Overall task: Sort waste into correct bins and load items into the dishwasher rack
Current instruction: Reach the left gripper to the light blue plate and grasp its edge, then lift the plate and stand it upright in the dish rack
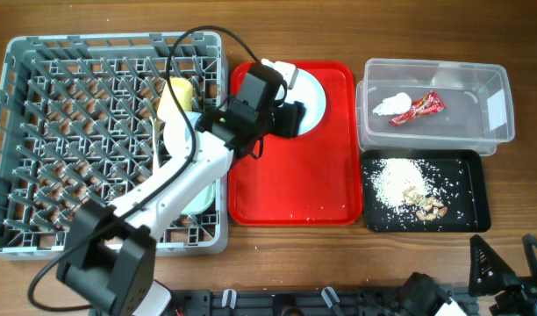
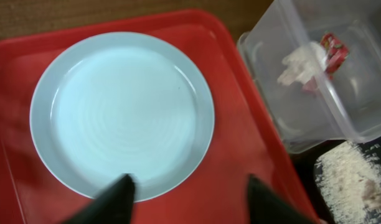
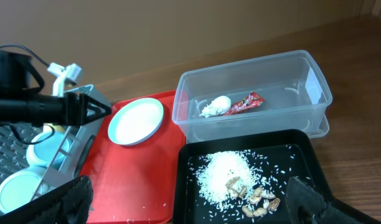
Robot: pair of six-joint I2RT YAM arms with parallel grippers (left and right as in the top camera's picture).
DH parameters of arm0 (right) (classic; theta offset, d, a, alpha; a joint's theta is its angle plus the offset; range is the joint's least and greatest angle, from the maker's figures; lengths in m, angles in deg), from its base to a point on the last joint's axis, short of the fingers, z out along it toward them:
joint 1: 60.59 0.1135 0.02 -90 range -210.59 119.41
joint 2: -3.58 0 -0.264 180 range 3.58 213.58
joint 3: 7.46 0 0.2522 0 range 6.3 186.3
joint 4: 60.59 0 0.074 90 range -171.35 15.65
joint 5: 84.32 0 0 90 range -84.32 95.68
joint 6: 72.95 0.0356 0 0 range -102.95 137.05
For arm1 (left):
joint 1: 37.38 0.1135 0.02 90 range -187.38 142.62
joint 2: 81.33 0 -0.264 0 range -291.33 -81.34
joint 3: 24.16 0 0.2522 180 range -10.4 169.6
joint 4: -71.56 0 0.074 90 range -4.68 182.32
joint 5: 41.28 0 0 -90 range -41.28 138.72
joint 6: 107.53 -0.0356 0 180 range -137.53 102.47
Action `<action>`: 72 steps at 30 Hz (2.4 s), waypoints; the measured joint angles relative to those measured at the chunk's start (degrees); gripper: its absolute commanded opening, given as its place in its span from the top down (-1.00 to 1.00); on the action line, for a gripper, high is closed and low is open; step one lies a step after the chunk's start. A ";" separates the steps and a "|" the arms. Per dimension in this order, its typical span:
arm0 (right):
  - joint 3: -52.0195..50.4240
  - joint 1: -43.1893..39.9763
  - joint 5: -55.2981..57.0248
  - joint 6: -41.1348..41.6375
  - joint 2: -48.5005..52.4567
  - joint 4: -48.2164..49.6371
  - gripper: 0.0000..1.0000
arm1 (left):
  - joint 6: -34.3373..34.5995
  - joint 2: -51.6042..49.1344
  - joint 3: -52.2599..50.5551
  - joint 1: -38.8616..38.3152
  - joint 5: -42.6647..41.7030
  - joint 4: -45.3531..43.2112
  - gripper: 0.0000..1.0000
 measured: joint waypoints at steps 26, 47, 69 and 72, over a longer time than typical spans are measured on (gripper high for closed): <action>0.00 0.00 0.00 0.00 0.00 -0.02 -0.99 | 3.74 -14.51 0.00 -1.51 -32.52 0.66 0.82; 0.00 0.00 0.00 0.00 0.00 -0.02 -1.00 | 5.62 -2.14 0.00 6.71 1.97 2.51 -0.42; 0.00 0.00 0.00 0.00 0.00 -0.02 -0.99 | 5.66 -15.78 0.00 2.21 3.30 1.73 0.92; 0.00 0.00 0.00 0.00 0.00 -0.02 -0.99 | 5.60 -15.76 0.02 0.96 3.19 1.73 0.92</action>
